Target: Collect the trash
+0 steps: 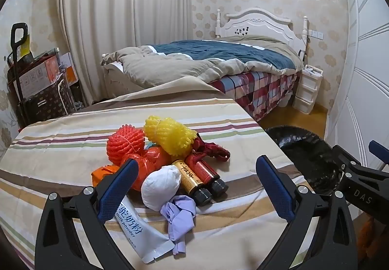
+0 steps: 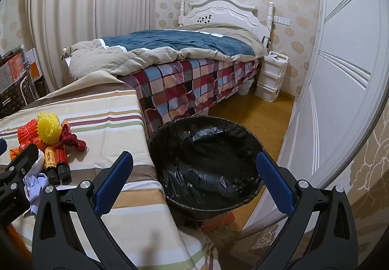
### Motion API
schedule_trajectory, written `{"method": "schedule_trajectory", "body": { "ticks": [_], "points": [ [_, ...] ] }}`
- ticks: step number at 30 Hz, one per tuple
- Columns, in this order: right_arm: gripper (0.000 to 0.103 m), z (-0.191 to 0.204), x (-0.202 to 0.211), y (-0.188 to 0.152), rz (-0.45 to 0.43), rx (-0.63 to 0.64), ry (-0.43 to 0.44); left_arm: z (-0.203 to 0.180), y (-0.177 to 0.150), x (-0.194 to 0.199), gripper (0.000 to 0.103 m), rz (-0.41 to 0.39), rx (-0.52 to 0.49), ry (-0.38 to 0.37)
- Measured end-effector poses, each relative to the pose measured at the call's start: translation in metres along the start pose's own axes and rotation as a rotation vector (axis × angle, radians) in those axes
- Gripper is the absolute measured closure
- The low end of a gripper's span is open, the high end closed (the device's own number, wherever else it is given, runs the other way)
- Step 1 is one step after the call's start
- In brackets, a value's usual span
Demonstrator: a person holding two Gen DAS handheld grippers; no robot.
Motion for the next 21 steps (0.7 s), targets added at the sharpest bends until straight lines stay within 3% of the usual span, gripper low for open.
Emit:
{"method": "schedule_trajectory", "body": {
  "ticks": [21],
  "points": [
    [0.004,-0.0022,0.0023,0.0009,0.002,0.003,0.003,0.0002,0.0000,0.0001,0.006,-0.004,0.002,-0.002]
  ]
}}
Point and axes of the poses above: each gripper's, at about its wrist camera, not at the fingertips, and x roughly against the way its jaws point, z to its left, y to its top, the point moved 1 cm from there along -x, roughly the way its jaws point, and after that the axes turned 14 degrees about -y, right-handed, at the moved point
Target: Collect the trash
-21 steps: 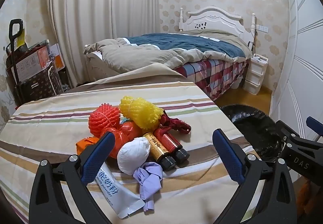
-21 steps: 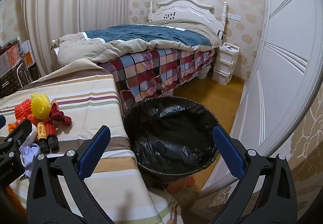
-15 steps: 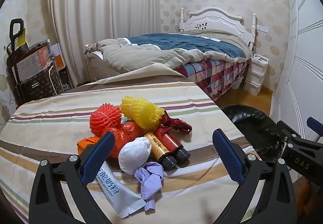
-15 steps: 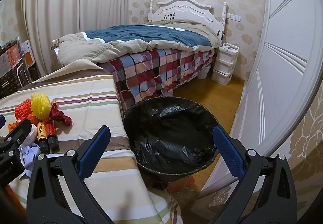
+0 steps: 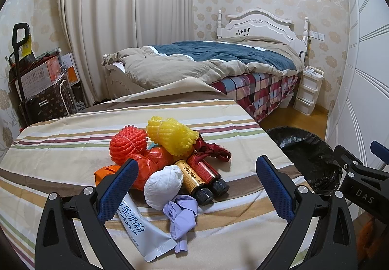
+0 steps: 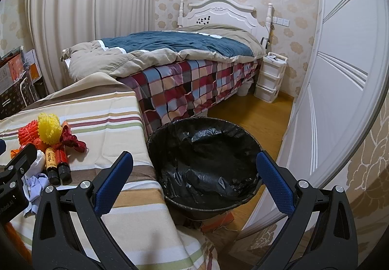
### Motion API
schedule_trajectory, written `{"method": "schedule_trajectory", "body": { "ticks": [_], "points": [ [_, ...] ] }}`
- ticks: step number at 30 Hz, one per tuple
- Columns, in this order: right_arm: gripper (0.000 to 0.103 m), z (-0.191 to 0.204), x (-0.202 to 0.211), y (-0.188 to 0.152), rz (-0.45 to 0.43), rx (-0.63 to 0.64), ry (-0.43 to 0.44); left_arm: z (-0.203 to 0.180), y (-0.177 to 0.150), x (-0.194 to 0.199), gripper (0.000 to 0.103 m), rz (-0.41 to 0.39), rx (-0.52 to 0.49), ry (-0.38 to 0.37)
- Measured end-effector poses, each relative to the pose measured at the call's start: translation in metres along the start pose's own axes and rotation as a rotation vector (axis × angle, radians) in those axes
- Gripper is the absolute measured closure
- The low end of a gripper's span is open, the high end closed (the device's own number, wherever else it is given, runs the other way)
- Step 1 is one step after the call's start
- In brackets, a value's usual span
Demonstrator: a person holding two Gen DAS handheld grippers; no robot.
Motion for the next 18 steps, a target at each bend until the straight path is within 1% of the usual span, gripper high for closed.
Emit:
{"method": "schedule_trajectory", "body": {
  "ticks": [18],
  "points": [
    [0.004,-0.0016,-0.0002,-0.0013,-0.001,-0.001,0.000,-0.0001,0.0000,0.0001,0.006,-0.001,-0.001,0.000]
  ]
}}
Point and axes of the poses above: each gripper's, at about its wrist camera, not at the fingertips, and x roughly against the way its jaws point, z to its left, y to its top, the point moved 1 cm from there along -x, roughly the way its jaws point, and after that the axes turned 14 degrees about -y, right-handed, at the moved point
